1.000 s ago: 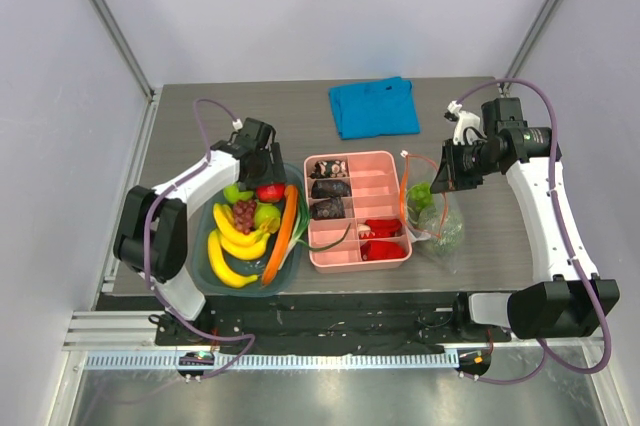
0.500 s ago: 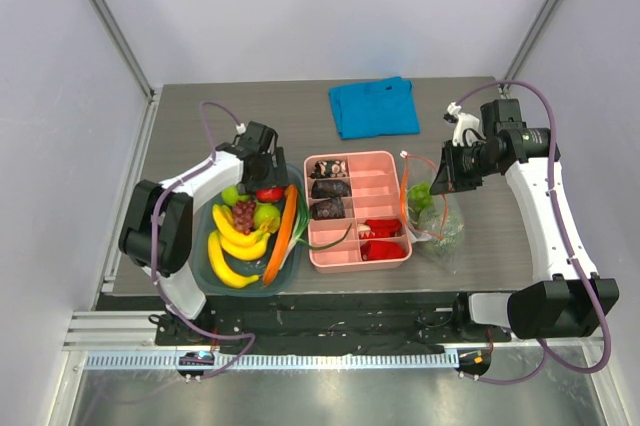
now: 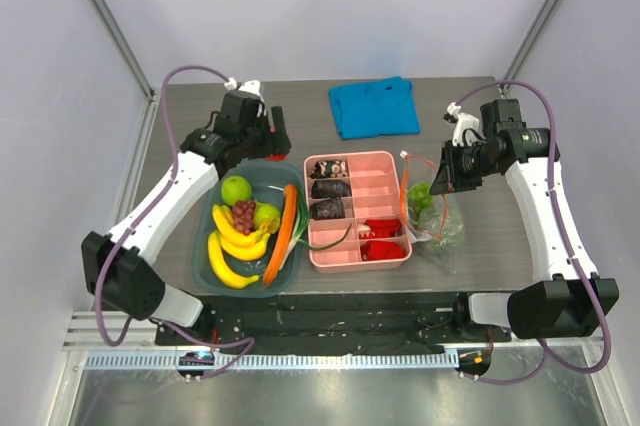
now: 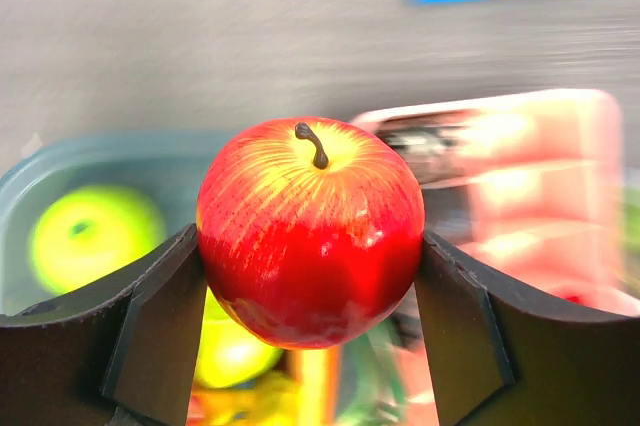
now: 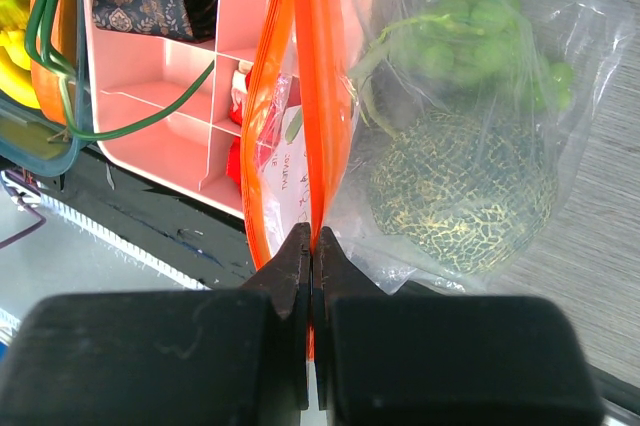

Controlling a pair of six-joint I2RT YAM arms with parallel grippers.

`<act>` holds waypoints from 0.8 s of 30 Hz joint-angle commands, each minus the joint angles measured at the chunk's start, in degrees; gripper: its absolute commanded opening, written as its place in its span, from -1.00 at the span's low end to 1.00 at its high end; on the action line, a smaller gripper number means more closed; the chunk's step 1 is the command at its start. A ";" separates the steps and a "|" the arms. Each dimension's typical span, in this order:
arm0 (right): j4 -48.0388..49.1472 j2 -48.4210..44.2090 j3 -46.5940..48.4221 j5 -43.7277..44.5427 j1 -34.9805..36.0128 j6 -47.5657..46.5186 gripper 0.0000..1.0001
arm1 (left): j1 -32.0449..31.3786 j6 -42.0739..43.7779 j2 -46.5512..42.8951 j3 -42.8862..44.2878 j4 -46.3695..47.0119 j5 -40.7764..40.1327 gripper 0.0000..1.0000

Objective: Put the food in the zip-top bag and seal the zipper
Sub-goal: Place the fake fruit in the zipper food storage bag.

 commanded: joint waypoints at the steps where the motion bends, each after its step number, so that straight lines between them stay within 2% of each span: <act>1: 1.44 0.11 -0.67 -0.66 -0.20 0.38 -0.99 | -10.02 2.35 -2.23 5.97 3.13 5.17 0.28; 6: 2.14 0.55 -0.67 -0.75 -0.20 1.34 -0.98 | -21.99 -3.87 1.55 8.26 15.59 5.54 0.33; 8: 2.32 0.47 -0.32 -0.57 -0.20 1.52 -0.99 | -26.03 -6.69 4.80 9.84 17.81 7.54 0.34; 12: 2.14 0.20 0.39 -0.39 -0.20 1.96 -0.98 | -30.34 -12.06 10.95 14.15 21.15 10.27 0.34; 18: 1.88 -0.15 0.65 0.22 -1.87 2.40 -0.99 | -33.34 -15.06 20.18 20.30 23.79 9.85 0.34; 24: 1.62 -1.64 -0.32 -1.09 -2.05 2.05 -0.99 | -33.26 -18.48 27.12 21.71 25.90 8.70 0.34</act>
